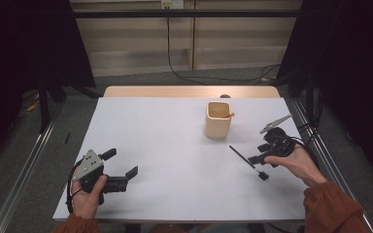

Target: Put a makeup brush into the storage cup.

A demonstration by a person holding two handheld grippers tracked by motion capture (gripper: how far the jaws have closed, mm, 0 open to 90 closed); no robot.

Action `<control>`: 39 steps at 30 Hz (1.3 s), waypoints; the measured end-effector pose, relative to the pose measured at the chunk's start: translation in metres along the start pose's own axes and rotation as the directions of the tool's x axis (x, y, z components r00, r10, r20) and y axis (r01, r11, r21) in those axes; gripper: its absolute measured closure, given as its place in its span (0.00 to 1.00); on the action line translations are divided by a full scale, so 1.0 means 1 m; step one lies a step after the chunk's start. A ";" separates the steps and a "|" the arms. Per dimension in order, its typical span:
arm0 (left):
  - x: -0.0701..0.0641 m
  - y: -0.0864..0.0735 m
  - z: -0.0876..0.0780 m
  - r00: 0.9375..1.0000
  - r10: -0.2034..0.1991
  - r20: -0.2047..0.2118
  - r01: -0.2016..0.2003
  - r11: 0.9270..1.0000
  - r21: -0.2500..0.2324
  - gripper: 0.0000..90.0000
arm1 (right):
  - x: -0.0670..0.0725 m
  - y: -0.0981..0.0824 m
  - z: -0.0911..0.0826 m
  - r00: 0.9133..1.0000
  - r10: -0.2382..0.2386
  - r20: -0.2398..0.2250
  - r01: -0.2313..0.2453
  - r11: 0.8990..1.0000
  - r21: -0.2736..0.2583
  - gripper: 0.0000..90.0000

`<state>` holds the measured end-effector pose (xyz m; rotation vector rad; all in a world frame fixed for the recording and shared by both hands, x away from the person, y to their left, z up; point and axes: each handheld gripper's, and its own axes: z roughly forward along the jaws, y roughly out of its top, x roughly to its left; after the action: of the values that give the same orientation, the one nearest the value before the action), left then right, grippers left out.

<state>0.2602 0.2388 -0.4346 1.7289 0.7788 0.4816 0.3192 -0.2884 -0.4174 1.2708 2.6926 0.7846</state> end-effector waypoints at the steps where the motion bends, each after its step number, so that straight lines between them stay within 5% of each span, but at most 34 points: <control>1: 0.000 0.000 0.000 1.000 0.002 0.000 -0.002 1.000 0.000 0.01 | 0.000 0.000 0.002 1.000 -0.002 -0.001 0.002 1.000 0.019 0.35; 9: 0.000 0.000 0.000 1.000 0.001 0.000 -0.001 1.000 -0.001 0.01 | -0.005 0.005 0.010 1.000 0.006 -0.023 -0.003 0.990 0.140 0.49; 18: 0.000 0.000 0.000 1.000 0.001 -0.002 -0.001 1.000 -0.001 0.01 | -0.002 0.008 0.024 0.999 -0.019 -0.026 0.025 0.967 0.255 0.61; 39: 0.001 0.000 0.000 1.000 0.009 -0.002 -0.009 1.000 0.000 0.01 | 0.000 0.009 0.041 0.998 -0.057 -0.011 0.057 0.936 0.347 0.85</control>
<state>0.2603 0.2394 -0.4343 1.7325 0.7732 0.4893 0.3363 -0.2664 -0.4486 1.2407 2.9467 0.3070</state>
